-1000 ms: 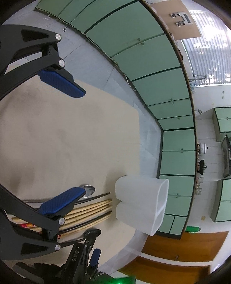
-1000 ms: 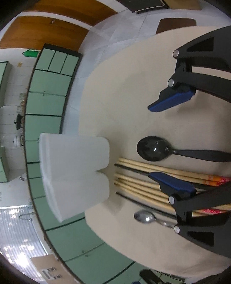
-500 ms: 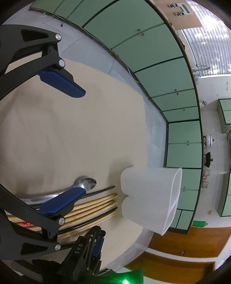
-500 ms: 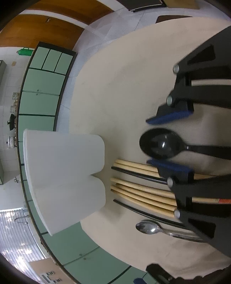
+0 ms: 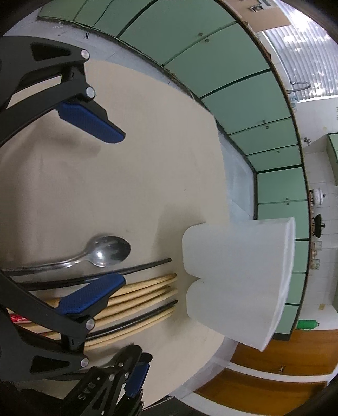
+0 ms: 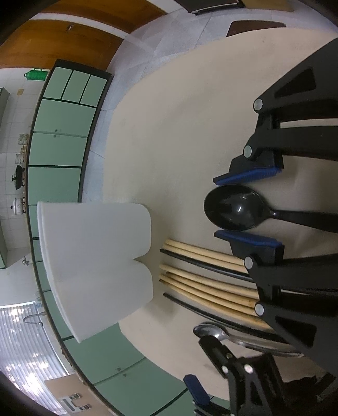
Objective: Organize utensils
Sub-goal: 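Close the right gripper on the black spoon while the left gripper grasps the metal spoon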
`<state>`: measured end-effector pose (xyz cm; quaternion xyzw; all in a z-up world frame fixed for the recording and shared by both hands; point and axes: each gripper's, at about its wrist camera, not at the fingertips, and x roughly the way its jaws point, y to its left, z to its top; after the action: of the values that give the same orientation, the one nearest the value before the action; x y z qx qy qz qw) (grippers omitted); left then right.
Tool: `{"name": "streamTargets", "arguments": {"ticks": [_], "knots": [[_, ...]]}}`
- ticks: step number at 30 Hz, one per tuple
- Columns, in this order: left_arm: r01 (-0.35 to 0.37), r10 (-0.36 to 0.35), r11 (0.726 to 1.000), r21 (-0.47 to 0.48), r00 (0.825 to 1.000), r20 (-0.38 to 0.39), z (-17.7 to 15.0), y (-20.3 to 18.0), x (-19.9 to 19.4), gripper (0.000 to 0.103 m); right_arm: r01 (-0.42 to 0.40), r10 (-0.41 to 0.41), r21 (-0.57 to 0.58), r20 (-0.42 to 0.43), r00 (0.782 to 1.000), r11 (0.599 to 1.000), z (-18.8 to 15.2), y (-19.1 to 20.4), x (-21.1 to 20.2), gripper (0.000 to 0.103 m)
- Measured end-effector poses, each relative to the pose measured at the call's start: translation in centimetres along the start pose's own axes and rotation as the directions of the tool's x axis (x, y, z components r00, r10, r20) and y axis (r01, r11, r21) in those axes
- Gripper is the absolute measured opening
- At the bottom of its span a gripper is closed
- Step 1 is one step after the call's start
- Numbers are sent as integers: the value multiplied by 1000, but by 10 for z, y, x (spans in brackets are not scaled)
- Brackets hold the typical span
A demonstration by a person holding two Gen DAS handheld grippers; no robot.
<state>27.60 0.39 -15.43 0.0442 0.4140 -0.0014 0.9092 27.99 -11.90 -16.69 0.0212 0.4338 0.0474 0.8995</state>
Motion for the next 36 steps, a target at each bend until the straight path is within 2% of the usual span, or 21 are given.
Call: {"name": "streamTargets", "arguments": {"ticks": [7, 14, 18, 20, 22, 26, 28, 29, 33, 36], "knots": [[-8, 8, 1000, -8, 997, -71, 1, 1, 19, 98, -7, 7, -7, -1, 1000, 1000, 0, 2, 0, 35], [5, -4, 1000, 9, 996, -93, 6, 0, 22, 99, -24, 24, -13, -25, 999, 1000, 5, -6, 0, 35], [25, -25, 1000, -8, 995, -97, 5, 3, 22, 98, -25, 24, -19, -42, 999, 1000, 7, -5, 0, 41], [49, -50, 999, -14, 994, -93, 6, 4, 21, 90, -16, 15, -22, -49, 999, 1000, 7, -3, 0, 42], [71, -72, 997, -11, 994, -82, 6, 2, 20, 73, -13, 11, -22, -55, 998, 1000, 7, -3, 1, 42], [121, -120, 993, 5, 990, -73, 7, -6, 17, 50, -6, 4, -33, -61, 998, 999, 7, 0, 1, 41], [133, -132, 991, 8, 989, -67, 7, -7, 16, 32, -2, -1, -35, -62, 998, 999, 7, 1, 2, 34], [152, -151, 988, 7, 987, -62, 7, -7, 16, 28, -4, 2, -35, -62, 998, 999, 8, 0, 2, 35], [167, -166, 986, 9, 985, -51, 5, -6, 16, 28, -17, 16, -30, -42, 999, 999, 10, -1, 1, 34], [197, -197, 980, 1, 980, -19, 2, -2, 13, 27, -48, 49, -23, 45, 998, 999, 7, -4, -10, 34]]}}
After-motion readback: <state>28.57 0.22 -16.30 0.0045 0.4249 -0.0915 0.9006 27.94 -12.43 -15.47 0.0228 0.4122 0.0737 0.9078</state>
